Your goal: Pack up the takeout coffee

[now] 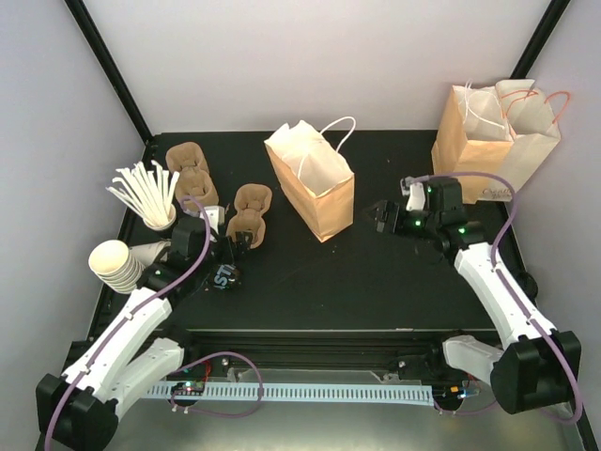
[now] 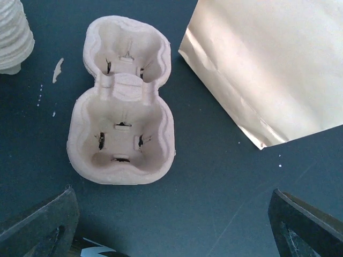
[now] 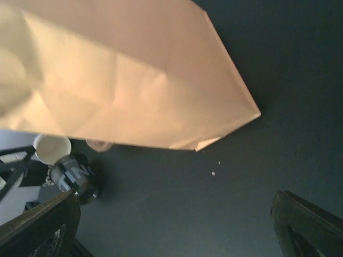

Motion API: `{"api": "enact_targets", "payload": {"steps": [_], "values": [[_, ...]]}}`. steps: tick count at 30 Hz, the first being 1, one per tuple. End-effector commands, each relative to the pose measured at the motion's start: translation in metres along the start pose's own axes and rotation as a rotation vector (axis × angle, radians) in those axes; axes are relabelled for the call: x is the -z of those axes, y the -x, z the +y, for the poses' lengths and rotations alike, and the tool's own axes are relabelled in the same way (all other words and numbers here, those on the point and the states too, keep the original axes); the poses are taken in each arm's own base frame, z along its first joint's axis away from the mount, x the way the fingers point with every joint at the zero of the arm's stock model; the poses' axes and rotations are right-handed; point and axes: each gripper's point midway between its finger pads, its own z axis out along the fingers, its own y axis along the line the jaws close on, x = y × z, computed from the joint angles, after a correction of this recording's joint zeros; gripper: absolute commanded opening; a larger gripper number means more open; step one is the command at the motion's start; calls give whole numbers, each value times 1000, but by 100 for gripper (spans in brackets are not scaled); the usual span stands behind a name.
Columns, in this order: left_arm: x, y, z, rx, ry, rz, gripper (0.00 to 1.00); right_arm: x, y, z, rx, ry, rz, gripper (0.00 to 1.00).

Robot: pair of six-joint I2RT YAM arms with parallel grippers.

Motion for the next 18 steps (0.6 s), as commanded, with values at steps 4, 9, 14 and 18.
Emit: {"api": "enact_targets", "payload": {"steps": [4, 9, 14, 18], "values": [[-8, 3, -14, 21, -69, 15, 99, 8, -3, 37, 274, 55, -165, 100], [-23, -3, -19, 1, -98, 57, 99, 29, 6, 32, 312, -8, -366, 100], [-37, -7, -12, 6, -52, 104, 99, 37, -8, 21, 341, 39, -508, 100], [-43, -9, -8, -8, -22, 121, 99, 18, -32, 21, 357, 118, -420, 100]]}}
